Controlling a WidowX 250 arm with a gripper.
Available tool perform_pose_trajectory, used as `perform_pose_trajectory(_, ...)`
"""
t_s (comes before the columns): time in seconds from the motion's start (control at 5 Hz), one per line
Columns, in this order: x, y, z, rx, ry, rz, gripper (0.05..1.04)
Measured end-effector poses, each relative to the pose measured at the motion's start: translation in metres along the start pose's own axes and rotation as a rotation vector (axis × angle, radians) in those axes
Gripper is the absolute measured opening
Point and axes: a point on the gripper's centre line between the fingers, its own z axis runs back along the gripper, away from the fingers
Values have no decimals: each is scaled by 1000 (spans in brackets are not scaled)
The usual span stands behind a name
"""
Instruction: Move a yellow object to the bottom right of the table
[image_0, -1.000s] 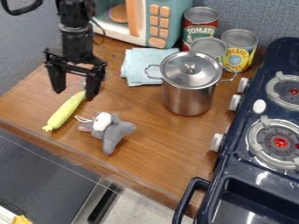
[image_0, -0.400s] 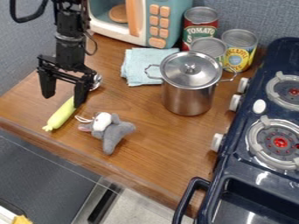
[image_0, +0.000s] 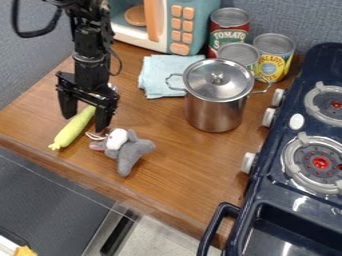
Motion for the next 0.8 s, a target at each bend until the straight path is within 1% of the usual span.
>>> perform_pose_trajectory(0.2,2,-2,3,-9,-48,-23,999)
perform_pose_trajectory(0.4,3,-5,5,-24,-60,-30,999)
perform_pose_trajectory(0.6,2,-3,5,-68,-87,-24,998)
perform_pose_trajectory(0.8,0,0,4,-75,-87,-30,998)
